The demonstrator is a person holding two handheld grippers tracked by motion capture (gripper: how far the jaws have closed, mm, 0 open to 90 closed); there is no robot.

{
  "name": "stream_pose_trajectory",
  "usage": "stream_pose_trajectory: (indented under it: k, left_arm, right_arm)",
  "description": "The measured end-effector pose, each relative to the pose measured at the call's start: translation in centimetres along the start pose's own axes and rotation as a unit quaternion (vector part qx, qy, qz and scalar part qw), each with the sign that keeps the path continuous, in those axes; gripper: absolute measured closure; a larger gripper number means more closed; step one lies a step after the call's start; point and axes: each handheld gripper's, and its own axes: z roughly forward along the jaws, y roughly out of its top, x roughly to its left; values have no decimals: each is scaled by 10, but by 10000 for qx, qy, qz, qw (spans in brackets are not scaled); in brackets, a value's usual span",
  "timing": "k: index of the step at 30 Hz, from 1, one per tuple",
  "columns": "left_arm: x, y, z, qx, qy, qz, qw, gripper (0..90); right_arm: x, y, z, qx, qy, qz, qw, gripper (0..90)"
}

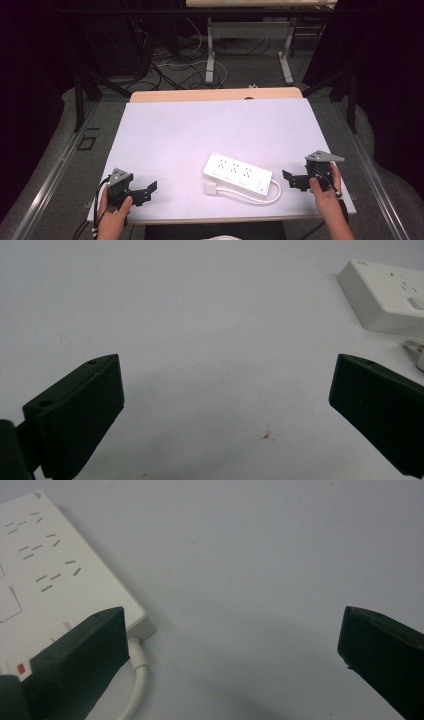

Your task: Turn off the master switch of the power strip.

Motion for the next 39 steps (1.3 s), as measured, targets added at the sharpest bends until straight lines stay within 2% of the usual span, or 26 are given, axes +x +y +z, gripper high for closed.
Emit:
stream_pose_trajectory:
  k: [15,20,23,27,34,39]
  left_arm:
    - [0,0,-1,-4,11,9,10000,12]
    - [0,0,-1,0,13,17,10000,12]
    - [0,0,-1,-2,12,16,10000,12]
    - [1,0,-1,-12,9,22,10000,12]
    - [1,0,-1,0,12,23,10000,12]
    - [1,0,-1,3,13,25,10000,12]
  right_arm:
    - [-24,-12,-1,-134,-309,232,9992,0]
    - [-29,-17,1,-104,-298,331,9990,0]
    - [-31,-19,3,-92,-309,303,9990,0]
    - [-32,-22,5,-59,-341,316,9989,0]
    - [-29,-24,9,28,-239,349,9991,0]
    - [-21,-23,12,73,-138,192,9997,0]
